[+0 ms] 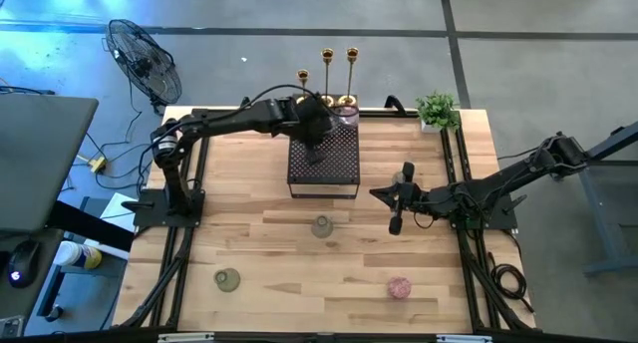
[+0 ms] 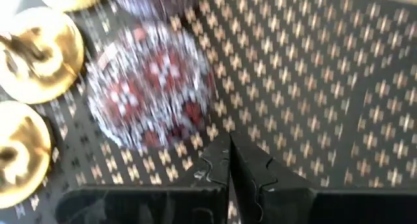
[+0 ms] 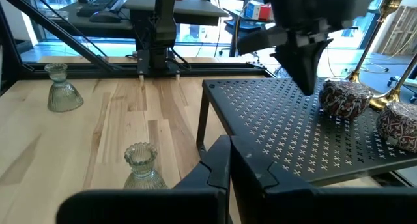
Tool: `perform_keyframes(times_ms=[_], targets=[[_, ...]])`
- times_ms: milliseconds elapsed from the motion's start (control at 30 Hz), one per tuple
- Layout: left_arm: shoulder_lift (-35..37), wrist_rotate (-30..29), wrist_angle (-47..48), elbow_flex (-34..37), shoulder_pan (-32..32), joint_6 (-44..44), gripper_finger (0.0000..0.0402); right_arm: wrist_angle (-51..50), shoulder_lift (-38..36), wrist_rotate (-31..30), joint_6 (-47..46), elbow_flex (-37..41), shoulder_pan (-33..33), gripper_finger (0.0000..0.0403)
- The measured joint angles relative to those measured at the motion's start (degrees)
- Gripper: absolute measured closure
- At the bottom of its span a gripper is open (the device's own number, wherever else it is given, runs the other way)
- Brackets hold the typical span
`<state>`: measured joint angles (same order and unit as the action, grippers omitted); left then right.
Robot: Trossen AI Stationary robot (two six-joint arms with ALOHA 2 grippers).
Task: Pick & Place candle stick holders
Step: Put the red black scented candle on the shelf, then put the pink scented candle on the shelf
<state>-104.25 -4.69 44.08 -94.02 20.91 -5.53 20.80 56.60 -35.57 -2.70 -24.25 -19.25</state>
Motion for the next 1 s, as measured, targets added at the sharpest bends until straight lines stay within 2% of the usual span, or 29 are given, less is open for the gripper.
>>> perform_keyframes(times_ms=[200, 567, 767, 900, 1000], targets=[[0.0, -1.2, -3.8, 0.0, 0.8, 1.1, 0.0401, 0.0, 0.0, 0.0, 0.0, 0.0, 0.0, 0.0401], [0.3, -1.8, -4.1, 0.0, 1.6, 1.1, 0.0401, 0.0, 0.0, 0.0, 0.0, 0.0, 0.0, 0.0401], [5.1, -5.4, 0.7, 0.6, -3.6, 1.2, 0.0401, -0.5, 0.0, 0.0, -0.3, 0.0, 0.0, 0.0400], [12.0, -5.6, -10.4, 9.1, -9.0, -0.3, 0.0401, -0.6, 0.0, 1.4, -3.8, 0.0, 0.7, 0.0402], [18.7, -4.9, -20.7, 19.8, -12.0, -0.7, 0.0401, -1.0, 0.0, 4.8, -5.8, 0.0, 1.9, 0.0402]])
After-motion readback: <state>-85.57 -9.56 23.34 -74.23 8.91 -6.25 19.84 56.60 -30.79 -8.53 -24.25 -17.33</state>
